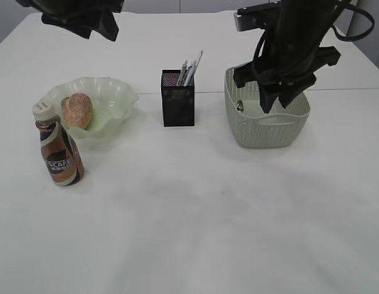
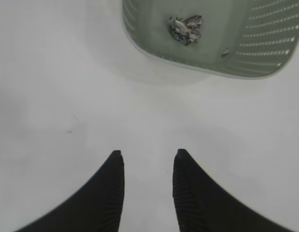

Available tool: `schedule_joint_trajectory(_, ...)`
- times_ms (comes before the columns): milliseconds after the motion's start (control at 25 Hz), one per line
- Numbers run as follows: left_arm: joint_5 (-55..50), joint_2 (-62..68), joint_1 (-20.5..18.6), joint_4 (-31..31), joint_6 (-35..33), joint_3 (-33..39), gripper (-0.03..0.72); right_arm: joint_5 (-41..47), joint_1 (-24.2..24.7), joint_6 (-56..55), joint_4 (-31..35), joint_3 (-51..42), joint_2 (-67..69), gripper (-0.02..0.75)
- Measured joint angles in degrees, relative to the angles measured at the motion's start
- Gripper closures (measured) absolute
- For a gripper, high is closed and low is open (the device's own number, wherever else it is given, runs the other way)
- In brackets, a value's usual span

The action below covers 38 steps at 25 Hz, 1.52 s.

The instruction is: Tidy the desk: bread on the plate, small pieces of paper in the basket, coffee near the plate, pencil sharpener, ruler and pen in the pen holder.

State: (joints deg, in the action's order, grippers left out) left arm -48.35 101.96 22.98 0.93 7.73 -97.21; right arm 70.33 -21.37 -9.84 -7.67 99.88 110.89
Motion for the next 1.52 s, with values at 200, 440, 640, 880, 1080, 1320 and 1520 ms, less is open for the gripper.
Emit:
schedule_joint_trajectory(200, -14.35, -1.74, -0.01, -0.49, -1.69, -3.19, 0.274, 0.00, 0.00, 0.00, 0.70, 0.00, -3.41, 0.454)
schedule_joint_trajectory(440, -22.61, -2.95, -0.01, 3.29, -1.81, -8.56, 0.259, 0.12, 0.00, 0.00, 0.97, 0.00, -9.84, 0.450)
schedule_joint_trajectory(640, -23.23, -7.17, -0.01, 1.99, -1.81, -8.55, 0.282, 0.84, 0.00, -0.27, 1.20, 0.00, -17.11, 0.447)
schedule_joint_trajectory(880, -23.59, -15.26, -0.01, 0.42, -1.71, -8.55, 0.286, 1.60, 0.00, -2.79, 1.09, 0.00, -28.33, 0.290)
schedule_joint_trajectory(1080, -24.16, -24.54, -0.01, -0.93, -1.53, -8.58, 0.286, 2.02, 0.00, -3.10, 1.09, 0.00, -39.02, 0.229)
schedule_joint_trajectory(1320, -24.40, -35.96, -0.01, -0.93, -1.53, -7.78, 0.286, 2.38, 0.00, -2.75, 0.84, 0.47, -50.42, 0.225)
schedule_joint_trajectory(1520, -24.43, -45.61, -0.01, -2.34, -1.48, 1.88, 0.289, 2.60, 0.00, 2.05, 0.29, -1.46, -57.49, 0.225)
